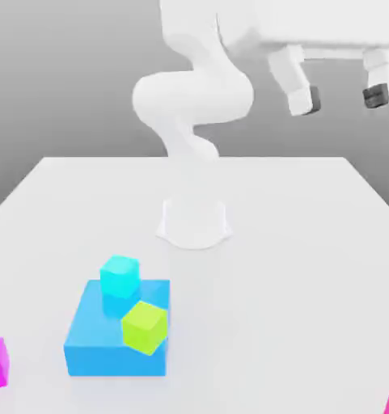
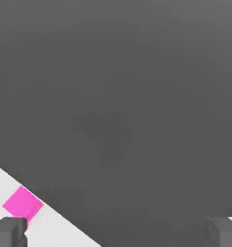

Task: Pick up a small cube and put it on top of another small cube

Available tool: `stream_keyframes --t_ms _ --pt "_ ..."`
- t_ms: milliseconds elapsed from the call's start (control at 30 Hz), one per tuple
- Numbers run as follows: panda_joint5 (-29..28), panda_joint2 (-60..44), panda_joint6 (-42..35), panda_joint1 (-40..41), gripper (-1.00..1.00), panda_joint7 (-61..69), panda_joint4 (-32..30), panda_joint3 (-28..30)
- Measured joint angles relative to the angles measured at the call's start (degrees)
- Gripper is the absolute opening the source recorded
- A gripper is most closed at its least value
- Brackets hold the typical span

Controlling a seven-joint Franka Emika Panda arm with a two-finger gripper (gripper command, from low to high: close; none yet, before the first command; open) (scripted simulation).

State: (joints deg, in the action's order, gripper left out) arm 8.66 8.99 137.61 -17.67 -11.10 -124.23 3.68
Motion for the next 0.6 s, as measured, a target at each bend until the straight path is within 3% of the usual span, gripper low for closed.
stream_keyframes --t_ms 300,600 --pt "-0.7 -18.3 3.4 -5.0 0.0 14.2 3.7 -3.0" --pt "-9.0 -35.9 7.3 -9.4 0.0 23.3 7.3 -5.4"
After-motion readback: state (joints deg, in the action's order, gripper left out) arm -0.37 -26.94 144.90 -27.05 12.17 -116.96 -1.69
